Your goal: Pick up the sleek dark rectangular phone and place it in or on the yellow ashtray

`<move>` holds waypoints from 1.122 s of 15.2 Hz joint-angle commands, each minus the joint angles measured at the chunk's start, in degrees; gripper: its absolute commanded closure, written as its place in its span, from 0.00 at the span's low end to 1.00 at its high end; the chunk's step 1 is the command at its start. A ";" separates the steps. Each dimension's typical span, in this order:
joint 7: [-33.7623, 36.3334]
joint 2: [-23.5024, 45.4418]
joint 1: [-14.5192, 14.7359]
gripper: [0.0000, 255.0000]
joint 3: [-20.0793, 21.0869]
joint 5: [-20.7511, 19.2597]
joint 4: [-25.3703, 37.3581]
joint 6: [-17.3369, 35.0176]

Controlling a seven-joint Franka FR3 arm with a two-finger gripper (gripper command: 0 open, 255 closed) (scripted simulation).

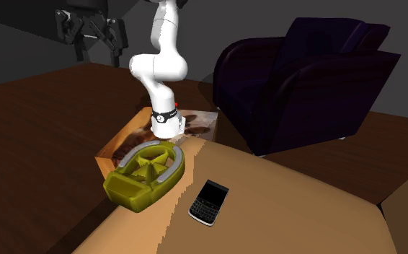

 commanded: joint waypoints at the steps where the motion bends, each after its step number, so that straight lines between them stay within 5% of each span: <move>1: 0.00 0.00 0.00 0.00 0.00 0.00 0.00 0.00; 17: 24.47 21.36 2.36 0.00 17.63 4.41 2.10 15.13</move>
